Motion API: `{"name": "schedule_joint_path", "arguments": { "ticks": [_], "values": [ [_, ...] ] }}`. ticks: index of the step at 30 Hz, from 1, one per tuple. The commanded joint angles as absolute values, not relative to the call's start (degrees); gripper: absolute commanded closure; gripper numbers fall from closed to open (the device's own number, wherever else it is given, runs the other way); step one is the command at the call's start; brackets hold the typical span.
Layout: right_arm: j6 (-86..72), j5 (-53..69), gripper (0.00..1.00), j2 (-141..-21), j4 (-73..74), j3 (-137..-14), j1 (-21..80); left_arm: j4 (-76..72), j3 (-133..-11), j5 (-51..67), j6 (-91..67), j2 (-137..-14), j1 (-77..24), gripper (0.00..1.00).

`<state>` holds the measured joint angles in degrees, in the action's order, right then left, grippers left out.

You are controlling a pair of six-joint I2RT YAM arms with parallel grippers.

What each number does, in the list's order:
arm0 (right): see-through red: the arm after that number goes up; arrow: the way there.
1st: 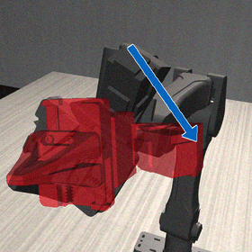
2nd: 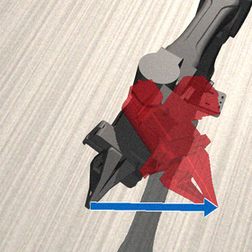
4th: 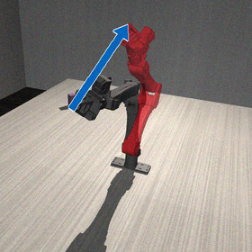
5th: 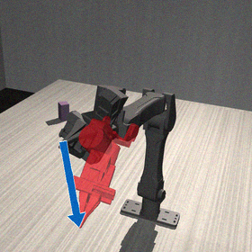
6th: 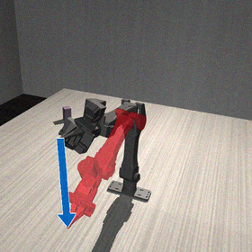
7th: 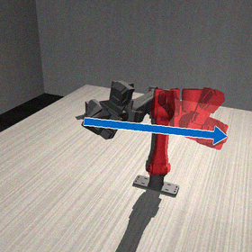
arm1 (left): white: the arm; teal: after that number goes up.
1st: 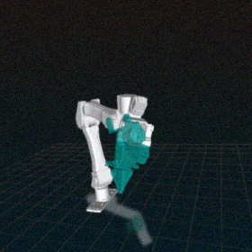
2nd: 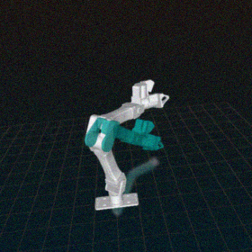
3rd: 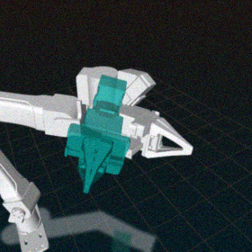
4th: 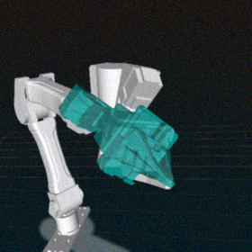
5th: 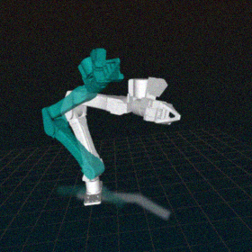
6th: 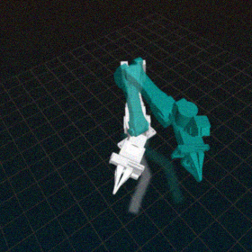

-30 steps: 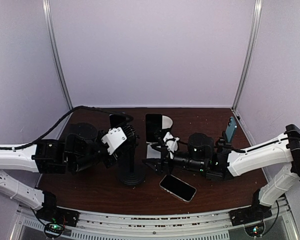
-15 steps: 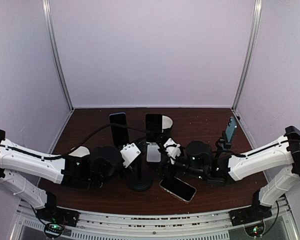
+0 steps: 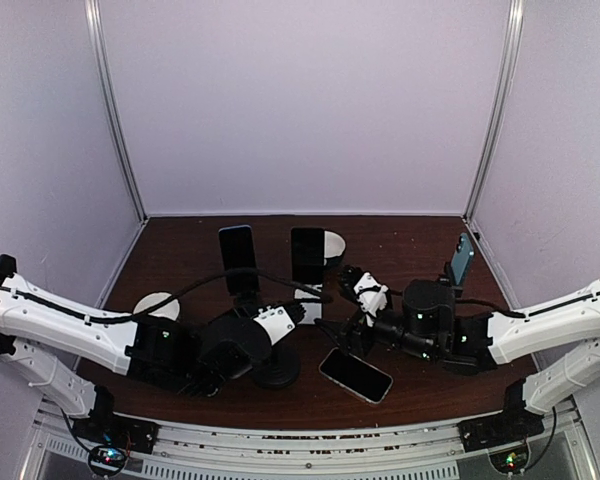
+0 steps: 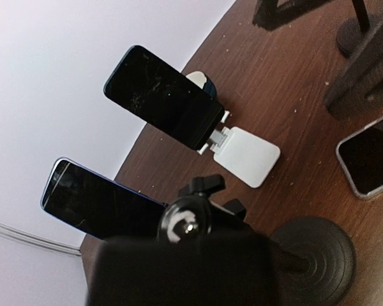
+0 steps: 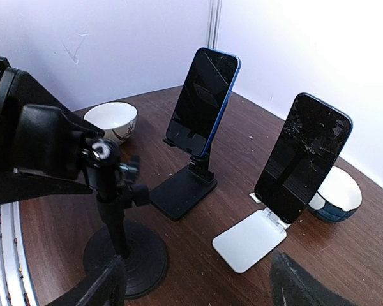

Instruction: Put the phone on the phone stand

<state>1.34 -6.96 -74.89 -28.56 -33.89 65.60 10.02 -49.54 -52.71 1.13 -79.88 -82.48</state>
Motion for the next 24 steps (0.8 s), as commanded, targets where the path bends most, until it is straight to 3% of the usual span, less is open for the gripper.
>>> {"name": "schedule_joint_path", "arguments": {
  "ticks": [1, 5, 7, 8, 15, 22, 24],
  "values": [
    [2.08, -8.17, 0.21, -73.54, -26.67, -34.06, 65.67, 22.66, -49.28, -56.33, 3.88, -79.42, -82.97, 0.48],
    [1.97, -7.83, 0.21, -73.30, -25.85, -34.69, 65.77, 17.61, -46.10, -52.90, 6.55, -73.99, -83.04, 0.27],
    [2.00, -7.79, 0.21, -73.39, -25.35, -35.12, 65.87, 16.39, -45.09, -52.21, 7.54, -72.35, -83.18, 0.07],
    [2.18, -7.75, 0.21, -73.39, -25.11, -35.46, 65.87, 16.21, -45.01, -52.17, 7.86, -71.67, -83.35, 0.03],
    [1.92, -7.60, 0.22, -70.31, -16.45, -38.85, 66.42, 13.76, -45.39, -48.82, 8.67, -63.43, -85.78, 0.02],
    [-6.17, -5.75, 0.33, -72.37, 3.98, -56.61, 72.15, 6.66, -34.23, -33.05, -5.30, -44.58, -85.21, 0.03],
    [-7.30, -4.01, 0.33, -75.38, 7.45, -62.42, 73.43, 9.03, -32.63, -31.04, -12.53, -41.90, -83.29, 0.10]
  ]
}}
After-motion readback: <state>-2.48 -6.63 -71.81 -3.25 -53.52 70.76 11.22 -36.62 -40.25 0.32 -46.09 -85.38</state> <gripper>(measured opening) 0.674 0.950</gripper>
